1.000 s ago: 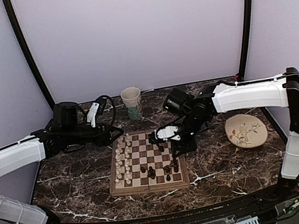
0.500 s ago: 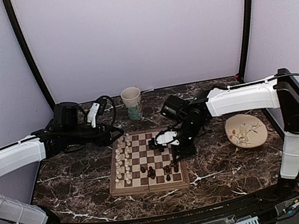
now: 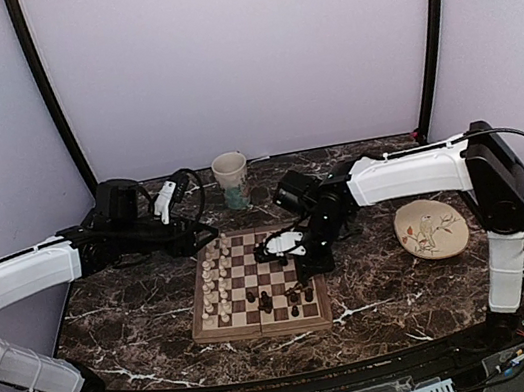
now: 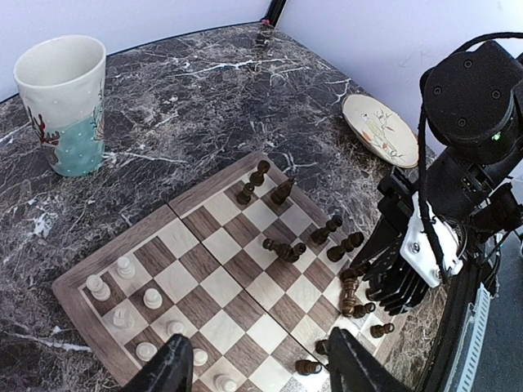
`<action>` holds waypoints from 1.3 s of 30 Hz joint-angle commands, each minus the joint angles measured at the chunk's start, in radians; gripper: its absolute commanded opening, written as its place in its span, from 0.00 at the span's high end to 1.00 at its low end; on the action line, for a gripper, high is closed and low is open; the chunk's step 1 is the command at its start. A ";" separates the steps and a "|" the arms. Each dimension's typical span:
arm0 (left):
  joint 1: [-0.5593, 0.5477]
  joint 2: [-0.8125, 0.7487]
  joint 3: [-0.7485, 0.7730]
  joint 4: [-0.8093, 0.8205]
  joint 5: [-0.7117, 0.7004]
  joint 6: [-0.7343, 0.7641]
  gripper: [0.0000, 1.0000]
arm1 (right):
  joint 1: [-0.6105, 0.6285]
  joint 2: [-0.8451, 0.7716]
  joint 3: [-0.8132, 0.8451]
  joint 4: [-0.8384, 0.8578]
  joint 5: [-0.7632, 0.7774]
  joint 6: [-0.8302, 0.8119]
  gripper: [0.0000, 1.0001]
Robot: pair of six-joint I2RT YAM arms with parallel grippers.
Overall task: Set up the chess pieces on the board
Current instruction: Pick up the bishop at f8.
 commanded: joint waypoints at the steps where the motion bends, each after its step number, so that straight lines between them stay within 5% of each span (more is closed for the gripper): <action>1: -0.006 -0.006 -0.011 0.001 0.019 0.005 0.42 | 0.009 0.025 0.054 -0.004 0.013 0.027 0.89; 18: -0.116 -0.059 -0.093 0.075 -0.087 -0.072 0.42 | -0.024 0.074 0.171 -0.033 -0.060 0.079 0.94; 29: -0.177 -0.176 -0.307 0.372 -0.162 -0.143 0.43 | -0.031 0.071 0.242 -0.068 -0.132 0.097 0.94; 39: -0.250 -0.106 -0.450 0.726 -0.165 -0.119 0.43 | -0.033 0.029 0.260 -0.084 -0.165 0.105 0.94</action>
